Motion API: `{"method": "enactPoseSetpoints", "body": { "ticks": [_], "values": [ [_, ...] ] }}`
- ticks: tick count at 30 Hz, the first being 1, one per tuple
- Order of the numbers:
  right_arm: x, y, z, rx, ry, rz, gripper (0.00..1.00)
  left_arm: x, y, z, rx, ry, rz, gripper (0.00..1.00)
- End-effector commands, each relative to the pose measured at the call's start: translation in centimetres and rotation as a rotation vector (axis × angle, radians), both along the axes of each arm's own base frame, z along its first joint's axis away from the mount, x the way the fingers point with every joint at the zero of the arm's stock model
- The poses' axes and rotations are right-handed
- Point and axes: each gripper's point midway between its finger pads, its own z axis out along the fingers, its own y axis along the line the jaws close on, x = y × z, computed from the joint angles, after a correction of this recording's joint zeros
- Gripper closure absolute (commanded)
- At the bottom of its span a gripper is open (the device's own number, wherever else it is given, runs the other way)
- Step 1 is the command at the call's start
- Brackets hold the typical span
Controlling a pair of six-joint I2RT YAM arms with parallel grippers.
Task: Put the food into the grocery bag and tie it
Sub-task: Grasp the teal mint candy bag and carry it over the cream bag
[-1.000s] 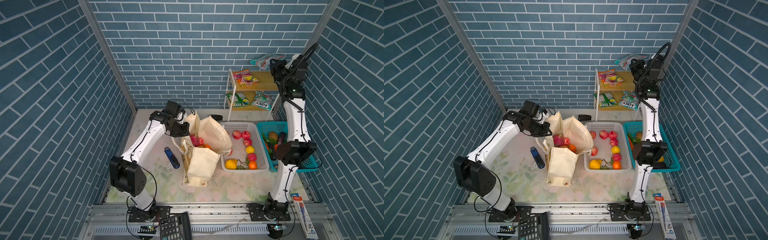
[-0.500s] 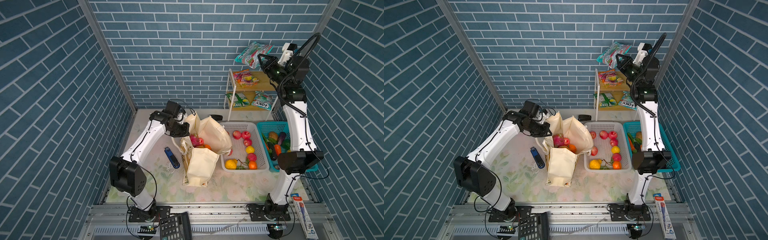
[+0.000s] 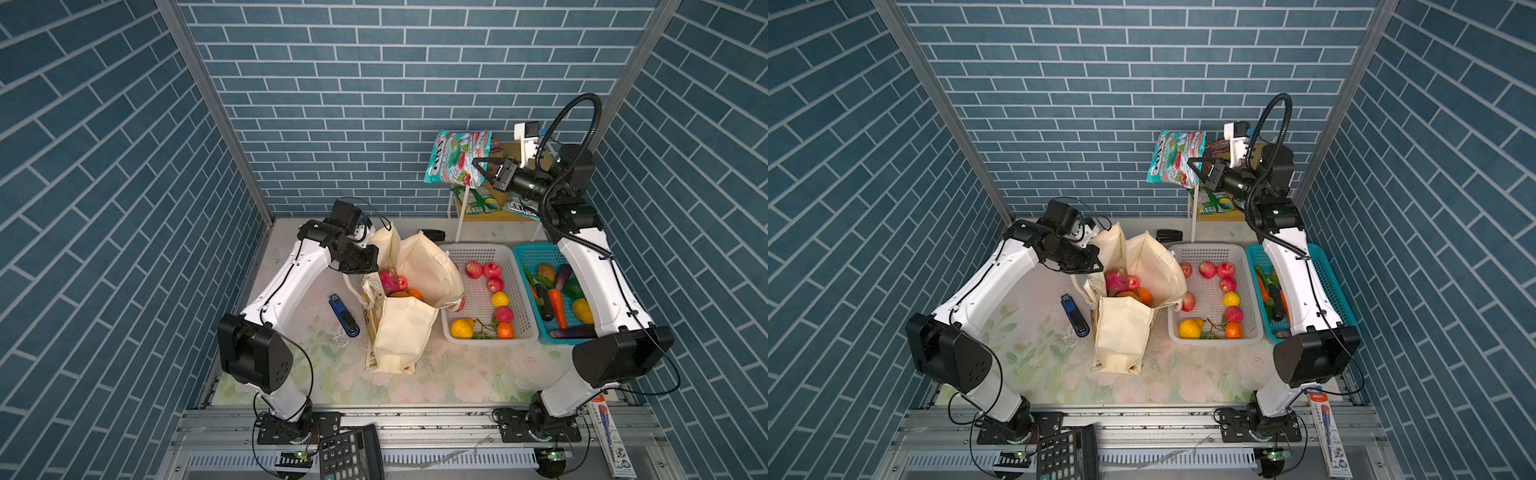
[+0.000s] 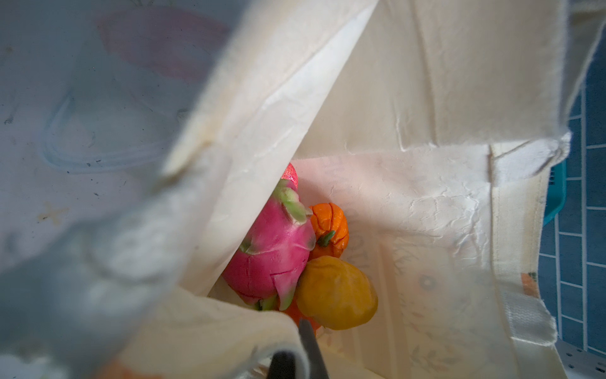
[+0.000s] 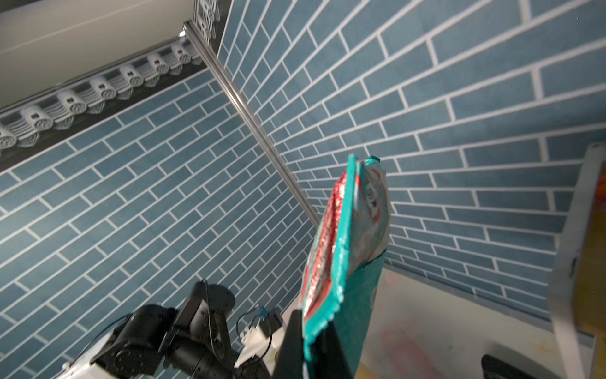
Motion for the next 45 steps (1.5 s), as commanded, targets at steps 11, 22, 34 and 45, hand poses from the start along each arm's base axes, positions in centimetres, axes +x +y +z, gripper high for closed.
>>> {"method": "enactPoseSetpoints", "body": {
  "ticks": [11, 22, 34, 45],
  "values": [
    [-8.8, 6.4, -5.6, -0.115, 0.018, 0.249, 1.0, 0.3, -0.6, -0.3, 0.016, 0.019, -0.042, 0.95],
    [-10.9, 7.5, -8.7, -0.186, 0.079, 0.313, 1.0, 0.2, -0.6, -0.3, 0.011, 0.017, -0.034, 0.95],
    [-12.5, 7.8, -12.2, -0.27, 0.138, 0.351, 1.0, 0.6, -0.7, -0.2, 0.009, 0.018, -0.037, 0.95],
    [-13.1, 8.9, -14.6, -0.31, 0.17, 0.375, 1.0, 0.6, -0.7, -0.5, 0.014, 0.027, -0.04, 0.95]
  ]
}}
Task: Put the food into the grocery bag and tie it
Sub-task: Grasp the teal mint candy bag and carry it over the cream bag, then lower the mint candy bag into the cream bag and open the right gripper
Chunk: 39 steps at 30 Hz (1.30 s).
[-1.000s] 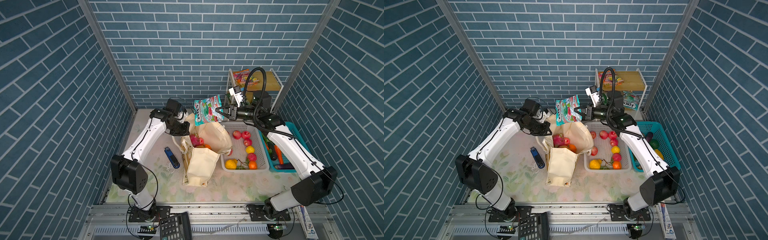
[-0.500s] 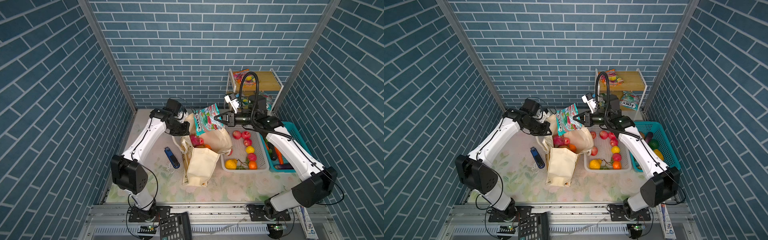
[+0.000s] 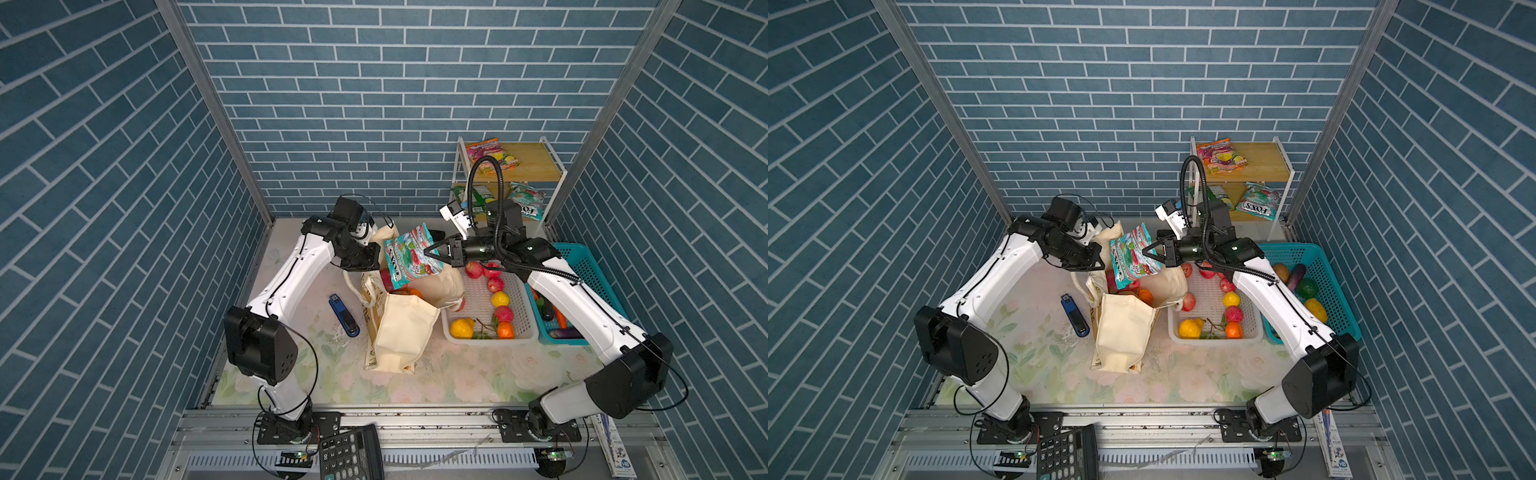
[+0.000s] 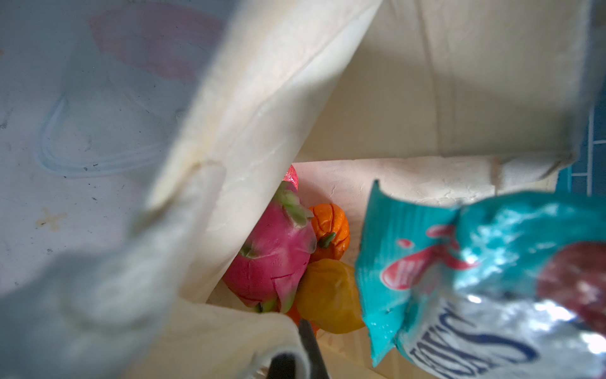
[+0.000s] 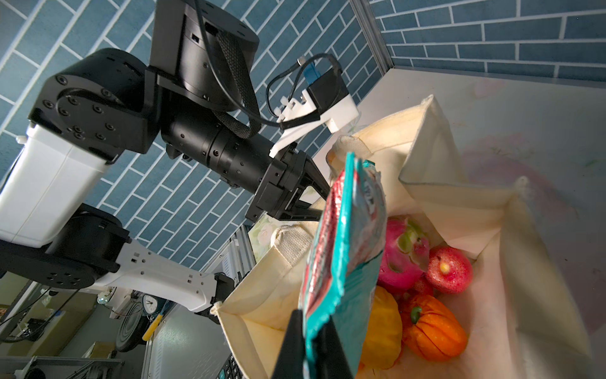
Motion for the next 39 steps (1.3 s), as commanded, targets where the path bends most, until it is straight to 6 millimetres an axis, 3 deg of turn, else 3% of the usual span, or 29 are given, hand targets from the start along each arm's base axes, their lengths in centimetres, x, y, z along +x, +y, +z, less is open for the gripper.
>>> {"method": "enactPoseSetpoints", "body": {
  "ticks": [1, 8, 18, 23, 26, 31, 35, 39],
  "values": [
    [-0.8, 0.3, 0.8, 0.011, -0.075, 0.037, 1.0, -0.1, -0.4, -0.2, 0.002, 0.006, -0.024, 0.95],
    [-1.5, 1.2, -1.6, -0.049, -0.054, 0.081, 1.0, 0.1, -0.6, -0.2, -0.003, 0.004, -0.023, 0.95],
    [-3.0, 3.8, -7.0, -0.14, -0.017, 0.142, 1.0, 0.0, -0.3, -0.3, 0.006, 0.005, -0.017, 0.95],
    [-2.4, 4.0, -9.0, -0.166, -0.004, 0.11, 1.0, 0.0, -0.2, -0.3, 0.012, -0.001, -0.012, 0.95],
    [-2.2, 3.9, -9.5, -0.179, -0.009, 0.104, 0.9, 0.0, -0.2, -0.3, 0.013, -0.001, -0.011, 0.95],
    [-1.8, 3.7, -8.9, -0.189, -0.051, 0.082, 0.63, -0.2, 0.0, -0.2, 0.014, -0.002, -0.009, 0.95],
    [-1.4, 3.2, -7.0, -0.191, -0.164, 0.074, 0.43, -0.2, 0.0, -0.3, 0.015, -0.002, -0.009, 0.95],
    [-0.6, 2.5, -4.1, -0.179, -0.266, 0.037, 0.36, -0.2, 0.0, -0.2, 0.015, -0.003, -0.012, 0.95]
  ]
}}
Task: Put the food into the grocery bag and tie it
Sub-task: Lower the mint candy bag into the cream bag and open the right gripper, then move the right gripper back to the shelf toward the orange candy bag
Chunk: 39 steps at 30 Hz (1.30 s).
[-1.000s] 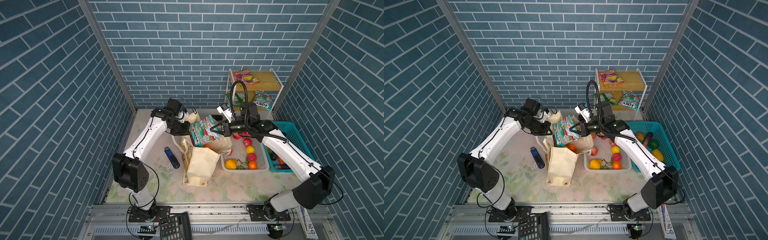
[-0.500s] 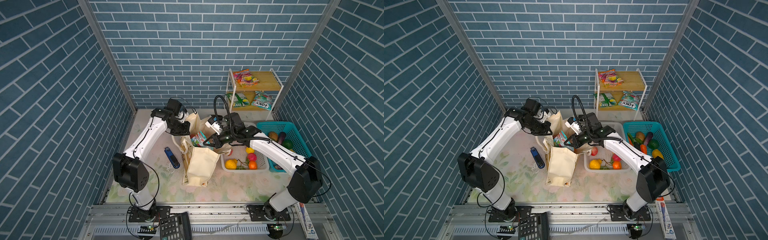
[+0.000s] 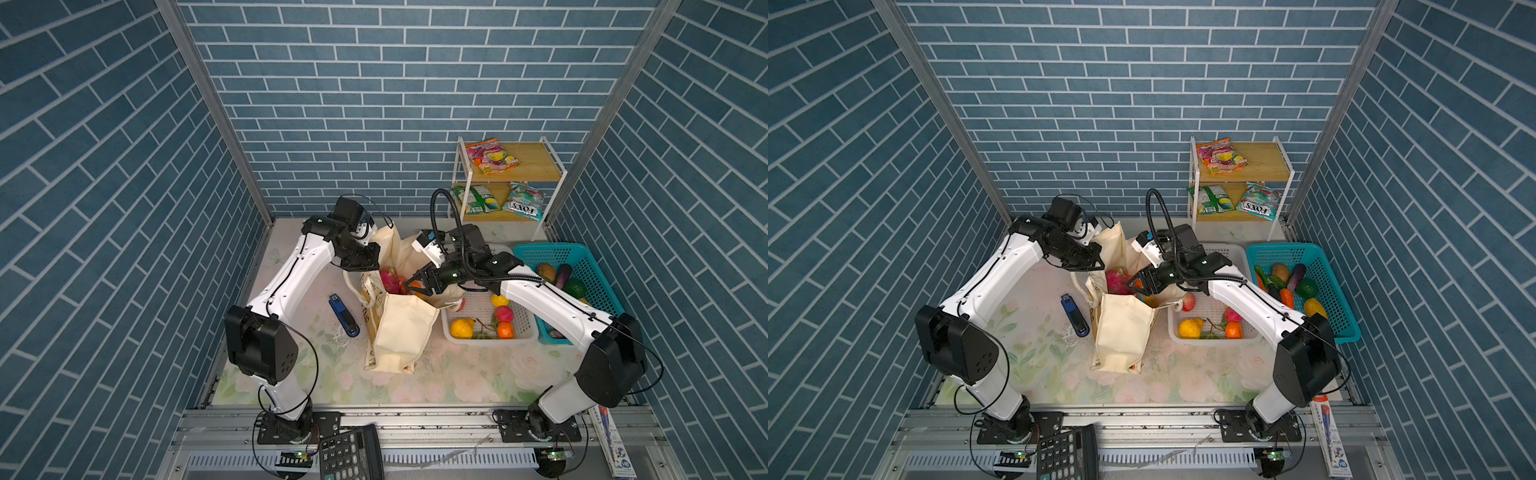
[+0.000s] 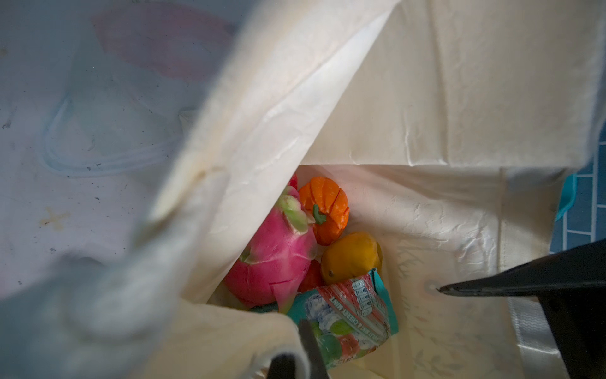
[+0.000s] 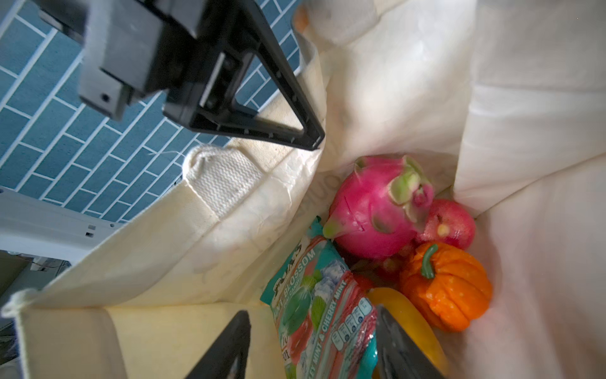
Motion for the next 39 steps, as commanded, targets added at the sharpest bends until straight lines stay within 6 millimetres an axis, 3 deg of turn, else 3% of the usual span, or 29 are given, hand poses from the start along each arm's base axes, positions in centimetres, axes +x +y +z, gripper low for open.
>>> {"method": "enactPoseSetpoints", "body": {
  "ticks": [1, 10, 13, 19, 27, 32, 36, 39],
  "values": [
    [1.0, -0.7, 5.8, 0.057, -0.209, -0.01, 0.35, -0.3, -0.1, 0.0, 0.006, -0.005, -0.018, 0.95],
    [4.5, -4.2, 14.9, 0.169, -0.429, -0.184, 0.3, -0.2, -0.1, 0.0, 0.001, -0.006, -0.02, 0.95],
    [6.2, -6.6, 18.2, 0.21, -0.527, -0.291, 0.31, -0.3, -0.1, 0.0, -0.001, -0.006, -0.023, 0.95],
    [10.2, -14.0, 23.5, 0.283, -0.693, -0.587, 0.34, -0.3, 0.0, 0.1, 0.001, -0.009, -0.031, 0.95],
    [14.5, -22.6, 26.4, 0.32, -0.792, -0.911, 0.34, -0.5, 0.5, 0.3, 0.002, -0.014, -0.025, 0.95],
    [18.3, -28.4, 25.7, 0.308, -0.681, -1.18, 0.41, -0.5, 0.5, 0.4, -0.001, -0.017, -0.026, 0.95],
    [20.7, -29.1, 26.0, 0.308, -0.613, -1.2, 0.41, -0.5, 0.6, 0.6, -0.006, -0.021, -0.015, 0.95],
    [22.6, -29.2, 25.0, 0.283, -0.521, -1.196, 0.41, -0.5, 0.6, 0.6, -0.011, -0.024, -0.007, 0.95]
  ]
}}
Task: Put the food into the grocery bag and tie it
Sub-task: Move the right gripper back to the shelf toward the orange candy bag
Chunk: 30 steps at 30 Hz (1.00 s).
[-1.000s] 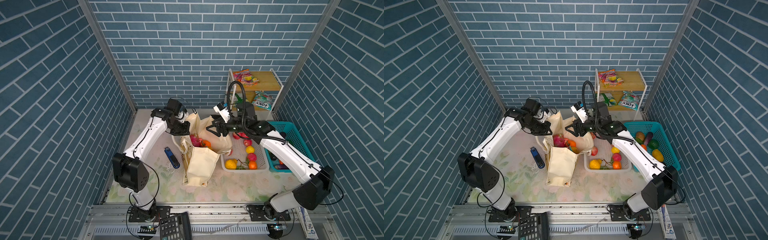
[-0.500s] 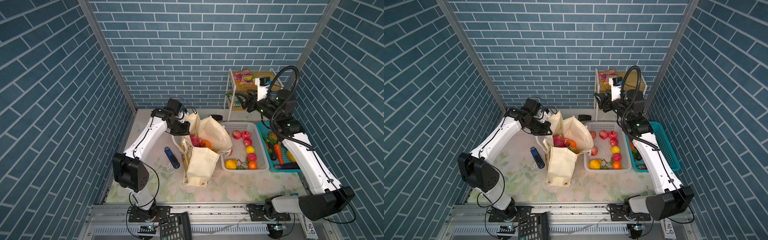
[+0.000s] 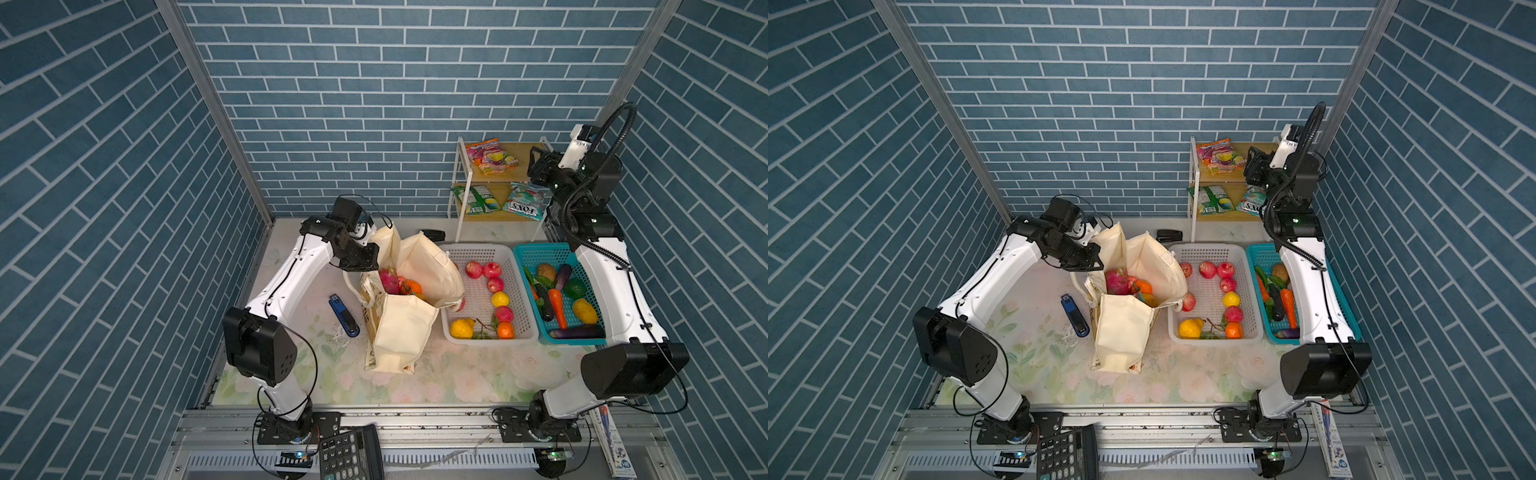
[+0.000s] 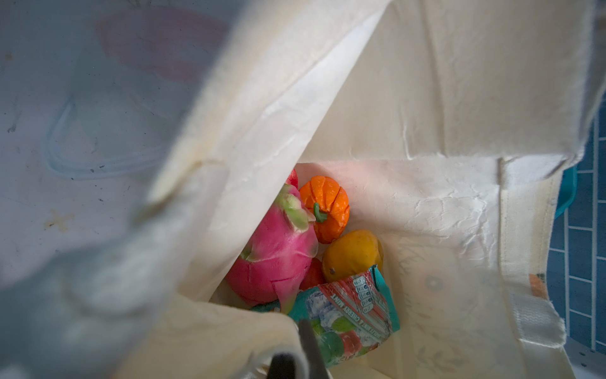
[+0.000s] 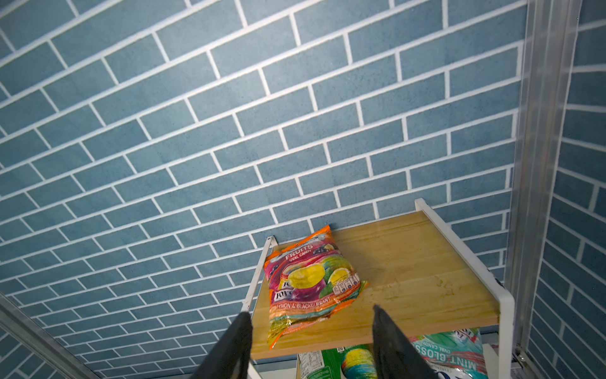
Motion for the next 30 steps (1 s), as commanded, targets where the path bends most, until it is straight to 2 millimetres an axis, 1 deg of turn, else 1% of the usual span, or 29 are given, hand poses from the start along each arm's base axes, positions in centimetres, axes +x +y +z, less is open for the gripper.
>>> {"method": "enactPoseSetpoints", "body": {
  "ticks": [1, 3, 7, 12, 19, 22, 26, 30],
  "values": [
    [1.5, -0.1, -0.9, 0.064, 0.107, 0.016, 0.41, -0.4, 0.2, 0.4, -0.011, -0.014, 0.002, 0.95],
    [2.8, 0.1, -1.6, 0.082, 0.151, 0.036, 0.41, -0.4, 0.2, 0.4, -0.014, -0.013, 0.008, 0.95],
    [5.0, 0.3, -2.3, 0.11, 0.2, 0.062, 0.41, -0.4, 0.2, 0.6, -0.021, -0.019, 0.014, 0.95],
    [7.3, -0.3, -3.7, 0.14, 0.268, 0.076, 0.39, -0.4, 0.1, 0.3, -0.024, -0.013, 0.018, 0.95],
    [9.2, -1.0, -5.2, 0.179, 0.304, 0.085, 0.39, -0.3, 0.0, 0.1, -0.035, -0.012, 0.028, 0.95],
    [9.8, -0.9, -6.1, 0.199, 0.322, 0.092, 0.4, -0.3, -0.1, 0.1, -0.039, -0.009, 0.027, 0.95],
    [10.6, -0.2, -6.7, 0.231, 0.321, 0.124, 0.41, -0.1, -0.2, 0.3, -0.044, -0.015, 0.026, 0.95],
    [11.5, 0.1, -7.8, 0.256, 0.339, 0.138, 0.42, 0.1, -0.3, 0.5, -0.047, -0.019, 0.023, 0.95]
  ]
}}
